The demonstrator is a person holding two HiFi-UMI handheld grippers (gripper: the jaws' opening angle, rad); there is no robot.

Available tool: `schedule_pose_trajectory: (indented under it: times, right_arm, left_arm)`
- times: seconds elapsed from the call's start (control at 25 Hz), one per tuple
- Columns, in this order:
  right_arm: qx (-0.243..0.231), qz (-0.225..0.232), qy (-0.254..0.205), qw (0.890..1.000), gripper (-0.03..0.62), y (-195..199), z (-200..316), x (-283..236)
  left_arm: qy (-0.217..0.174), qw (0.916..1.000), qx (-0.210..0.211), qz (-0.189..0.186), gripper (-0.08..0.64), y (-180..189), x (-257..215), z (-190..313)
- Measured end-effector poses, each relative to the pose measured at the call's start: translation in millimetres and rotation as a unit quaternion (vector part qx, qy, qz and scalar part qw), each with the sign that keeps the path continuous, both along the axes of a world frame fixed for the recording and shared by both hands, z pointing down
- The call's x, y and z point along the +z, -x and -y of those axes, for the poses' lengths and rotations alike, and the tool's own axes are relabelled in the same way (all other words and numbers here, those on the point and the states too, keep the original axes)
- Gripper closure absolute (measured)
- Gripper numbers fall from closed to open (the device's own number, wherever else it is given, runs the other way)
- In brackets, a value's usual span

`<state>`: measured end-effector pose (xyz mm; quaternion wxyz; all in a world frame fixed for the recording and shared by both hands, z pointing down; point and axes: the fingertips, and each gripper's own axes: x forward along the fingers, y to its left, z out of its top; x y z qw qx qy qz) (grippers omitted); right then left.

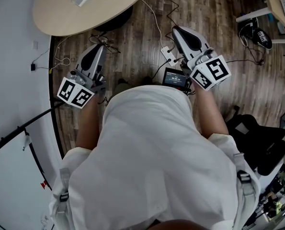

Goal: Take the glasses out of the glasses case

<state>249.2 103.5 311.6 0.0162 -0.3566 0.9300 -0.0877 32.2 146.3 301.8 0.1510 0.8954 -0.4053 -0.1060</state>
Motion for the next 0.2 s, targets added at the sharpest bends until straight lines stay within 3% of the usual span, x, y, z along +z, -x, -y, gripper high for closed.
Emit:
schedule_pose_trajectory:
  times: [0.2]
  right_arm:
    - [-0.009, 0.001, 0.000, 1.000, 0.568, -3.4, -3.7, 0.5]
  left_arm:
    - [0.004, 0.9999, -0.010, -0.008, 0.535, -1.8, -0.8, -1.1]
